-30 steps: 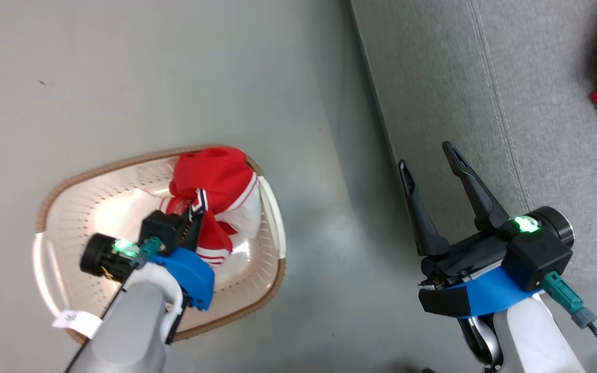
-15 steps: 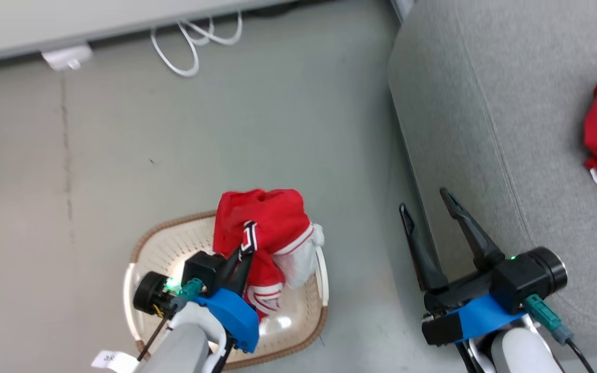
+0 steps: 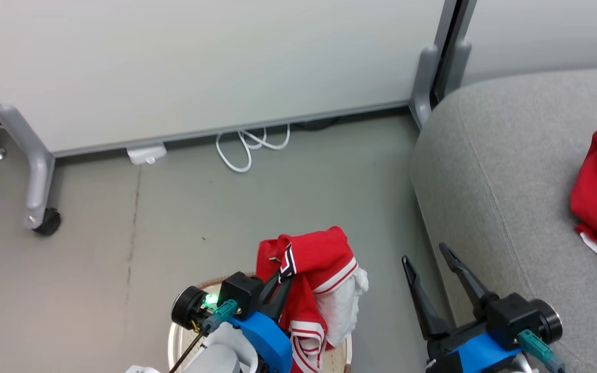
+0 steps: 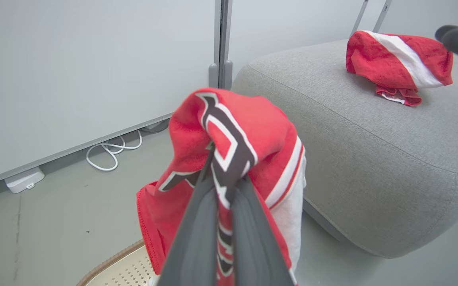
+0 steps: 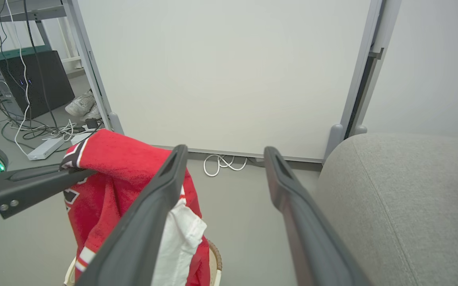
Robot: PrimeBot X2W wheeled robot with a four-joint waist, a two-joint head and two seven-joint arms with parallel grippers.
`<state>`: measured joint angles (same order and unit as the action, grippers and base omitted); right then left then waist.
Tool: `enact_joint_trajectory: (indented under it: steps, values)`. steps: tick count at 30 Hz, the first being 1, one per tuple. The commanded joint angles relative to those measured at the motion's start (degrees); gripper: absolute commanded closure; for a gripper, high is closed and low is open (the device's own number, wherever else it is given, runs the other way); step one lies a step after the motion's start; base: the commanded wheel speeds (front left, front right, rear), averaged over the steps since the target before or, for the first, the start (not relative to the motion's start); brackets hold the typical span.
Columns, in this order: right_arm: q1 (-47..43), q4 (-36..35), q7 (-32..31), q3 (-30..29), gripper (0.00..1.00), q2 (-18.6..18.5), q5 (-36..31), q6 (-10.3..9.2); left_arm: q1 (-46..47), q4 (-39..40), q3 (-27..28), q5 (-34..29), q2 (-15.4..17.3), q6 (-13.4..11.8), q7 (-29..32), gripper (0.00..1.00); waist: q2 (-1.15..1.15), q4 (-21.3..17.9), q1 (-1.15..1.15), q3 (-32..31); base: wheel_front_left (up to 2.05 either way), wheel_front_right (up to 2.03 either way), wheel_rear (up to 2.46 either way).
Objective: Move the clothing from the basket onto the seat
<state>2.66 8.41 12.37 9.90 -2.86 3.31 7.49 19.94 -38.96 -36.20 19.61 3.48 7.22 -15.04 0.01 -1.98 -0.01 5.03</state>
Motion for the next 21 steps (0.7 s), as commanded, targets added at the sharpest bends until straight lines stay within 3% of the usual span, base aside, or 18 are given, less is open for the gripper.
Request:
enact_joint_trajectory:
  steps: [1,21]
  values:
    - [-1.0,0.2,-0.1,-0.1,0.0,0.0,0.5,0.02,0.9,0.4,-0.3,0.4,0.1,0.4,-0.2,1.0,-0.01,1.0,0.01,-2.4,0.0,0.0,0.0]
    - [-3.5,-0.7,-1.9,1.4,0.0,0.0,0.5,0.02,15.2,-0.8,-11.8,12.3,-0.6,0.2,0.1,1.0,-0.01,2.3,0.01,-5.9,0.0,0.0,0.0]
